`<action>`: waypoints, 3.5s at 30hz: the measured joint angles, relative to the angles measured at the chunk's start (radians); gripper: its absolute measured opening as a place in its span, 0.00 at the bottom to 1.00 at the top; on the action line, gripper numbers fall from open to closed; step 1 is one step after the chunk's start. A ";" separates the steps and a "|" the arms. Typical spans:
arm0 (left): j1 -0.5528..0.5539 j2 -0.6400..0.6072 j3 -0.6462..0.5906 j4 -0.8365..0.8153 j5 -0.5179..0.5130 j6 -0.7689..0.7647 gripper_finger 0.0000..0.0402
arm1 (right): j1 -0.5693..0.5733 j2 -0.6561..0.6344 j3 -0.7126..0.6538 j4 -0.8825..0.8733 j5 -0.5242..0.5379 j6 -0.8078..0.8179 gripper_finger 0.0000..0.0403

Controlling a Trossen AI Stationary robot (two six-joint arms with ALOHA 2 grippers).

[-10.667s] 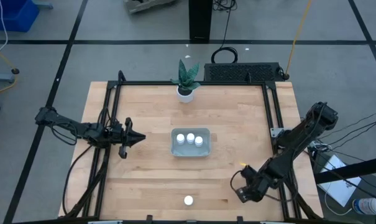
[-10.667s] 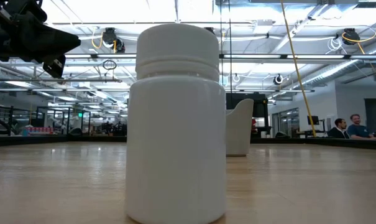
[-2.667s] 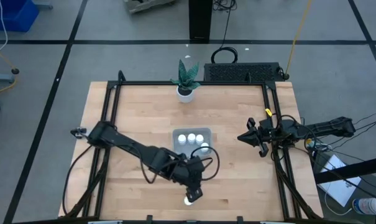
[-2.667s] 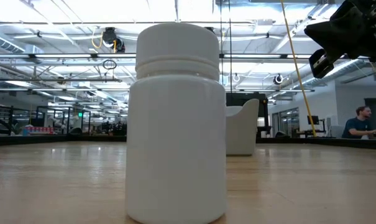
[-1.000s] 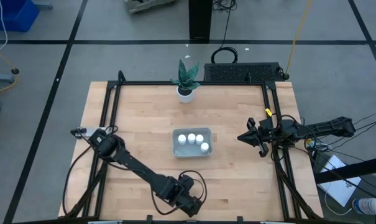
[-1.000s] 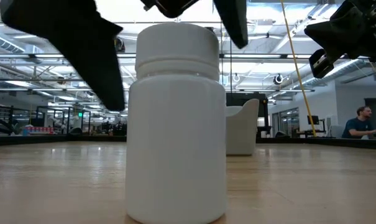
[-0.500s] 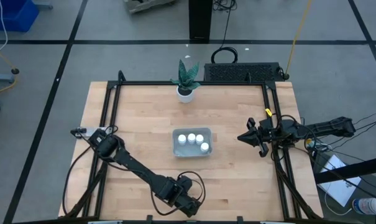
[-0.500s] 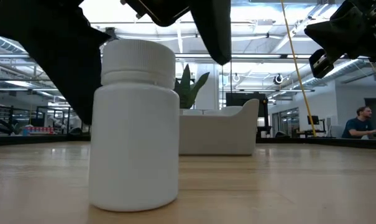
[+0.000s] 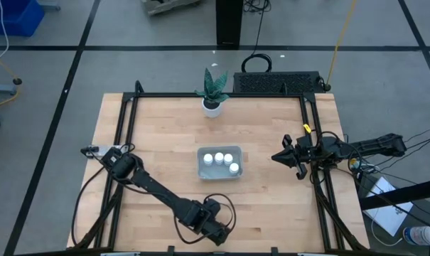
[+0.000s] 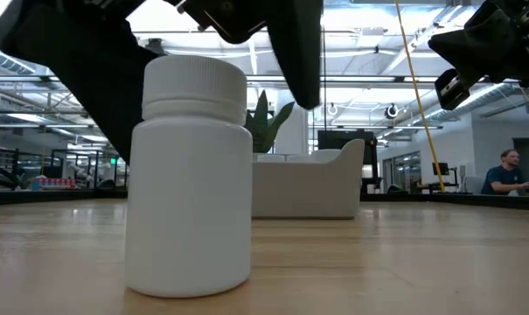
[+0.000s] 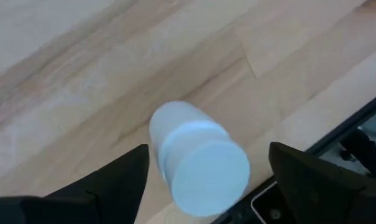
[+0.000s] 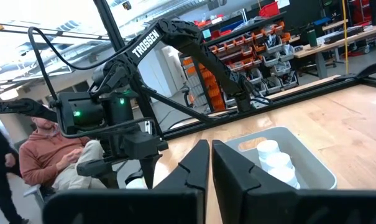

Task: Pick and place pill bottles into a basket
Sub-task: Put the white pill bottle into the gray bin, then return to Home Position

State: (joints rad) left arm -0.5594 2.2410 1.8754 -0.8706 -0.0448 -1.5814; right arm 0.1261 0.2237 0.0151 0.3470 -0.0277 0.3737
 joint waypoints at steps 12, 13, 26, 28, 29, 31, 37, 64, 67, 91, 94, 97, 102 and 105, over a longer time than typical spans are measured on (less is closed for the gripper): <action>0.002 0.000 0.000 -0.001 -0.005 0.002 0.49 | 0.000 0.000 0.000 0.000 0.000 0.000 0.04; 0.002 0.000 0.000 -0.001 -0.007 0.003 0.47 | 0.000 0.000 0.000 0.000 0.000 0.000 0.03; 0.050 -0.104 0.000 -0.054 -0.065 0.041 0.44 | 0.000 0.000 0.000 0.000 0.000 0.000 0.03; 0.063 -0.155 0.000 -0.095 -0.119 0.077 0.44 | 0.000 0.000 0.000 0.000 0.000 0.000 0.03; 0.074 -0.183 0.000 -0.113 -0.140 0.094 0.44 | 0.000 0.000 0.000 0.000 0.000 0.000 0.03; 0.095 -0.246 0.000 -0.147 -0.165 0.132 0.45 | 0.000 0.000 0.000 -0.001 0.000 0.000 0.03; 0.191 -0.406 0.002 -0.258 -0.167 0.245 0.45 | 0.000 0.000 0.000 0.000 0.000 0.000 0.03; 0.482 -0.205 0.000 -0.306 0.056 0.962 0.45 | 0.000 0.000 0.000 0.000 0.000 0.000 0.03; 0.473 -0.165 0.000 -0.304 0.046 0.999 0.45 | 0.000 0.000 0.000 0.000 0.000 0.000 0.03; 0.467 -0.052 0.000 -0.223 0.052 1.004 0.63 | 0.000 0.000 0.000 0.000 0.000 0.000 0.03; 0.467 -0.052 0.000 -0.240 0.054 1.007 0.73 | 0.000 0.000 0.000 0.000 0.000 0.000 0.03; 0.468 -0.056 0.000 -0.236 0.064 1.002 0.79 | 0.000 0.000 0.000 0.000 0.000 0.000 0.03; 0.468 -0.097 0.012 -0.263 0.062 0.996 0.76 | 0.000 0.000 0.000 0.000 0.000 0.000 0.03; 0.455 -0.155 0.013 -0.274 0.051 0.982 0.66 | 0.000 0.000 0.000 0.001 0.000 0.000 0.03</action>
State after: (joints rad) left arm -0.1044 2.0858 1.8885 -1.1448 0.0062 -0.5995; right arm 0.1261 0.2241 0.0149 0.3481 -0.0277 0.3738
